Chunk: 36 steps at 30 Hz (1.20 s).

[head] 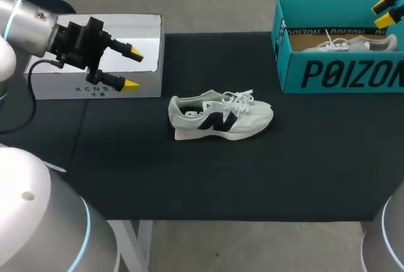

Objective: Take the shoe out of the shoebox, open the shoe tongue, remove and reinsert the insole, then place the shoe into the shoebox

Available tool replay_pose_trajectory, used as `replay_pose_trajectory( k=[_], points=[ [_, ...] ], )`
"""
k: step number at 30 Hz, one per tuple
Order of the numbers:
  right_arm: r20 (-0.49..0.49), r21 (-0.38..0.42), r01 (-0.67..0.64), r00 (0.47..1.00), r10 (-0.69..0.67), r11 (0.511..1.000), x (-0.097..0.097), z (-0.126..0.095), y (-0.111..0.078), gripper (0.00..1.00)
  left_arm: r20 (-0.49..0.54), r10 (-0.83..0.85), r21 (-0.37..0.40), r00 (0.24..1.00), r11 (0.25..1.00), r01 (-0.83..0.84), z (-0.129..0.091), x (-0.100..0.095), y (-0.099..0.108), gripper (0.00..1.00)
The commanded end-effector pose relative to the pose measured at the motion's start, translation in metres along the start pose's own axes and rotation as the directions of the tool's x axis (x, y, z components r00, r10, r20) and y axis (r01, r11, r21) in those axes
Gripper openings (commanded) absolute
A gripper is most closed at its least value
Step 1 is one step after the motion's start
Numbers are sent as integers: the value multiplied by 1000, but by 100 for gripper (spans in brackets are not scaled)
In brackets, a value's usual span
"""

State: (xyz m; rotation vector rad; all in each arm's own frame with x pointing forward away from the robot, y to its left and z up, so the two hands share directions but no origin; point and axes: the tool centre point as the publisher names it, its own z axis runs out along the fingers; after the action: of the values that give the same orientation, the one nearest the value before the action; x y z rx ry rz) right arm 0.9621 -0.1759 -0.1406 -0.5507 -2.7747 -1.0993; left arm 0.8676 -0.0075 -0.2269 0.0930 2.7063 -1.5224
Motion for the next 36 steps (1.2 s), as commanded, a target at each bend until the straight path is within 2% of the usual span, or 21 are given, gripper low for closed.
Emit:
replay_pose_trajectory(
  k=[1, 7, 12, 17, 22, 30, 36],
  points=[
    [0, 1, 0, 1000, 0, 1000, 0, 0, 0, 100, 14, 26, 9, 1000, 1000, -26, 1, 9, 18, 100],
    [0, 1, 0, 1000, 0, 1000, 0, 0, 0, 100, 12, 28, 20, 1000, 999, -28, 13, 15, 40, 100],
    [0, 1, 0, 1000, 0, 1000, 0, 0, 0, 100, 33, 7, 60, 999, 998, -9, 23, 18, 52, 100],
    [0, 1, 0, 1000, 0, 1000, 0, 0, 0, 100, 14, 42, 54, 999, 998, -43, 41, 24, 69, 100],
    [0, 1, 0, 1000, 0, 1000, 0, 0, 0, 100, 5, -49, 54, 999, 997, 48, 55, 25, 80, 100],
    [0, 1, 0, 1000, 0, 1000, 0, 0, 0, 100, 5, -62, 53, 998, 997, 62, 81, 20, 89, 100],
    [0, 1, 0, 1000, 0, 1000, 0, 0, 0, 100, 34, -138, 92, 990, 987, 134, 100, 9, 100, 100]
  ],
)
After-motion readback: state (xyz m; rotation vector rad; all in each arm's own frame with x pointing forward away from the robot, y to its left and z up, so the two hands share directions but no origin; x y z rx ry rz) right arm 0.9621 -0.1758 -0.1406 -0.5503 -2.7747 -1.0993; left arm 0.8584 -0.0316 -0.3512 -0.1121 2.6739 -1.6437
